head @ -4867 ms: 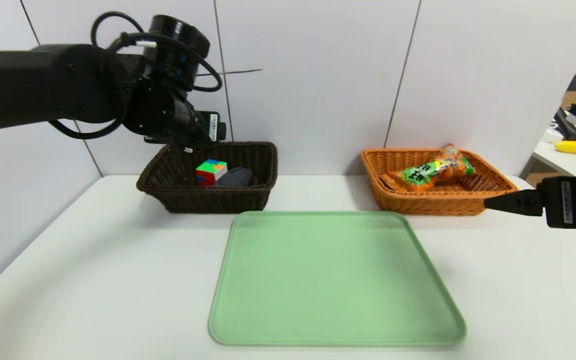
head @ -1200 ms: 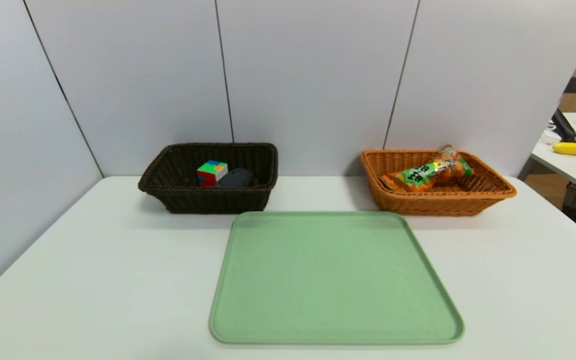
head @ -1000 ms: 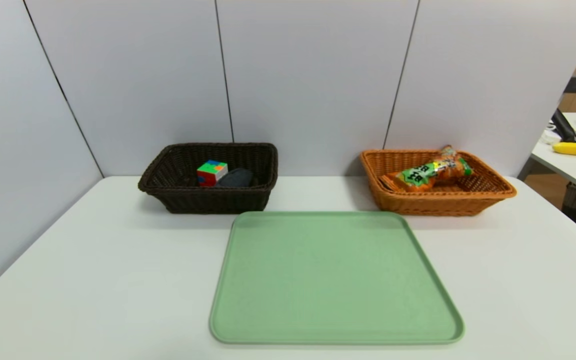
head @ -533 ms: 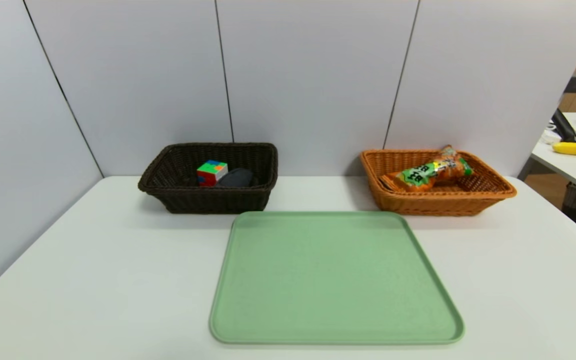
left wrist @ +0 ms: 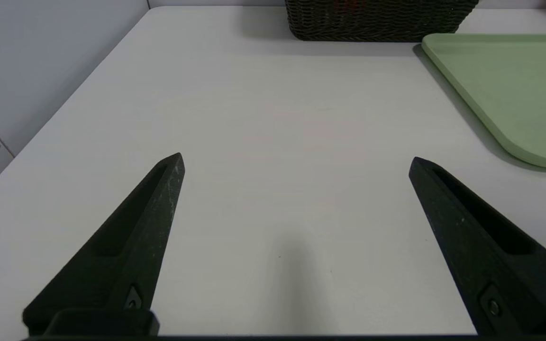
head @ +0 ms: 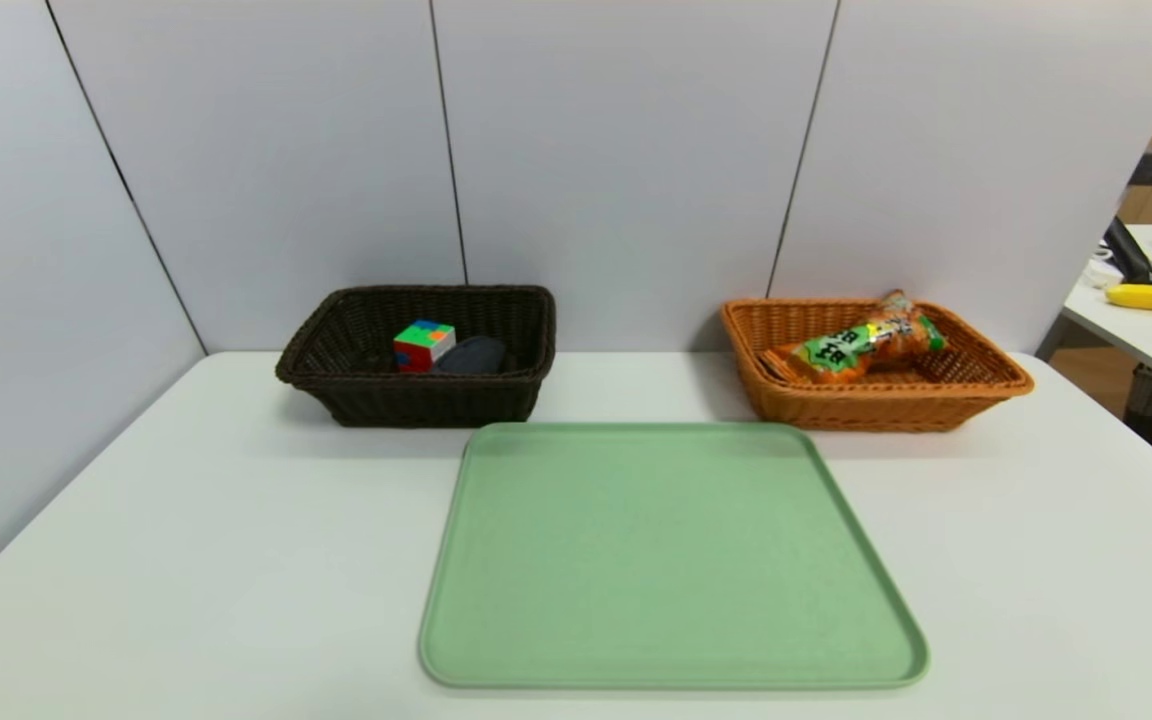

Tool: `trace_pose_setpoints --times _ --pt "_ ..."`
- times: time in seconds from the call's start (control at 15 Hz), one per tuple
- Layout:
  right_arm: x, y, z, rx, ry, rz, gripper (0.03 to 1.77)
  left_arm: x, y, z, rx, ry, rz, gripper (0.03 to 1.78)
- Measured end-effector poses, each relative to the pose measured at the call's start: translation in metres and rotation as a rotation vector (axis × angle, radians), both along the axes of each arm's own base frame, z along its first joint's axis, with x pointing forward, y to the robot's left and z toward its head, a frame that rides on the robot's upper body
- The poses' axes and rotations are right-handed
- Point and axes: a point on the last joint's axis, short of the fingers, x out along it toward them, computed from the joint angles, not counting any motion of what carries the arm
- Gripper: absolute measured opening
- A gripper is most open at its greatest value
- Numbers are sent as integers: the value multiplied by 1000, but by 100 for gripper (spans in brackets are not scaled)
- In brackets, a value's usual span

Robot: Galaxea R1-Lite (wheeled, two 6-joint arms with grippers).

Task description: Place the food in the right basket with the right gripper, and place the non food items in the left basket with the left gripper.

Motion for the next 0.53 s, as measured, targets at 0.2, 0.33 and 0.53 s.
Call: trace_pose_setpoints --times 0.2,0.33,0.53 --pt "0 0 0 -1 -1 0 170 0 0 0 -5 -1 4 169" --pt "0 0 0 -1 -1 0 170 0 0 0 -5 -1 5 169" --pt "0 0 0 0 0 -1 170 0 0 0 -4 -1 5 169"
